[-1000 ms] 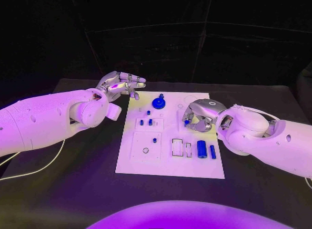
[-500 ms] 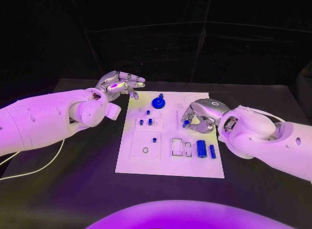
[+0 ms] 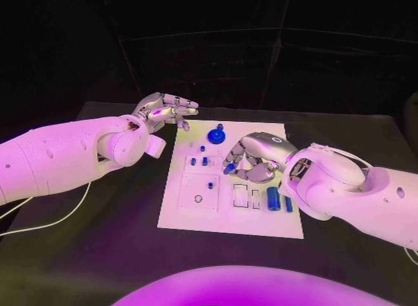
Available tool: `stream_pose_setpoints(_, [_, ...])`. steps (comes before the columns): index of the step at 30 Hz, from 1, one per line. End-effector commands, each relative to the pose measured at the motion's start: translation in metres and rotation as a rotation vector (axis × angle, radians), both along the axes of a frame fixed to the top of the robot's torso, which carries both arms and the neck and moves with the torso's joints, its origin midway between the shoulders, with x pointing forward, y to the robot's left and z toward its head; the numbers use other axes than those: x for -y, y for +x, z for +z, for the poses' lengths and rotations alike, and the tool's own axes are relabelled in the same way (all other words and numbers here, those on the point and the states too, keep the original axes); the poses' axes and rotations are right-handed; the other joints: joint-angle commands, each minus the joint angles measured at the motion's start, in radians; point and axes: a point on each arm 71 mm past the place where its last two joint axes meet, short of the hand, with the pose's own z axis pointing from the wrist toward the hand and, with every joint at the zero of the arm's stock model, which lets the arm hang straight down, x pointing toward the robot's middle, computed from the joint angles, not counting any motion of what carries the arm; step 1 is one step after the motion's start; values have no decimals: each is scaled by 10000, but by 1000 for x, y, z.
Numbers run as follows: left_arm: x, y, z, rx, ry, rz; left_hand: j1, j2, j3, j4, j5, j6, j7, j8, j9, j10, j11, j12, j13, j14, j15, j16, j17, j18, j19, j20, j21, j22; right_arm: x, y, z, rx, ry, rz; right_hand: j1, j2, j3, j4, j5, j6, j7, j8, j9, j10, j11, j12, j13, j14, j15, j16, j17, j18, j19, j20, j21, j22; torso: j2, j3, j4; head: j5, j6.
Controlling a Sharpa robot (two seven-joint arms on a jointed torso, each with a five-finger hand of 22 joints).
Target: Assemble the parts on the task board
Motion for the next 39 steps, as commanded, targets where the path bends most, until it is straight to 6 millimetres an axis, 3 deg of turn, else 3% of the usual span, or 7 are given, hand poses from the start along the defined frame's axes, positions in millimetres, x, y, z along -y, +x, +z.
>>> stream_pose_setpoints(1, [2,0,1,29,-81,-82,-44,-57,10,-31,46,-30,60,16,-9,-26,24,29,-13,-52,-10,-34,-12,134,-61,12,-35,-11,-14,-3,0,-178,520,549,-13,34,59,-17,80,64,0,2,71,27,10,-60,-16,219,-55,14,-5,-137,-1,-61,55,-6,27,21,-16,112,-44])
stream_pose_setpoints(5, [3,1,1,38,-90,-103,-44,-57,10,-31,46,-30,60,16,-9,-26,24,29,-13,-52,-10,-34,-12,134,-61,12,-35,-11,-34,-7,-9,-439,588,1077,-10,36,72,-25,97,57,7,-8,69,26,15,-81,-18,217,-52,10,-17,-137,-3,-60,55,-5,29,-7,-2,184,-79])
stream_pose_setpoints(14, [6,1,1,22,-109,-178,-44,-57,10,-31,46,-30,60,16,-9,-26,24,29,-13,-52,-10,-34,-12,134,-61,12,-35,-11,-59,-10,-29,-836,267,1698,-19,32,125,-61,207,1,46,-75,54,4,49,-202,-28,204,-26,-12,-71,-134,-29,-45,35,-37,16,16,-17,323,-133])
stream_pose_setpoints(25, [8,1,1,18,-128,-226,-44,-57,10,-31,46,-30,60,16,-9,-26,24,29,-13,-52,-10,-34,-12,134,-61,12,-35,-11,-67,-10,-47,-952,-273,1785,-18,26,133,-74,230,-10,54,-88,51,-1,56,-224,-29,204,-22,-9,-68,-136,-28,-41,40,-26,21,17,-17,356,-165])
stream_pose_setpoints(39, [8,1,0,4,-132,-248,-41,-48,13,-34,45,-26,60,22,-7,-22,24,39,-10,-57,-8,-35,-22,134,-63,14,-42,-16,-67,-9,-54,-1076,-937,1766,-25,26,145,-86,275,-11,63,-99,51,9,63,-248,-26,203,-15,-10,-78,-137,-29,-35,43,-20,16,15,-23,368,-208])
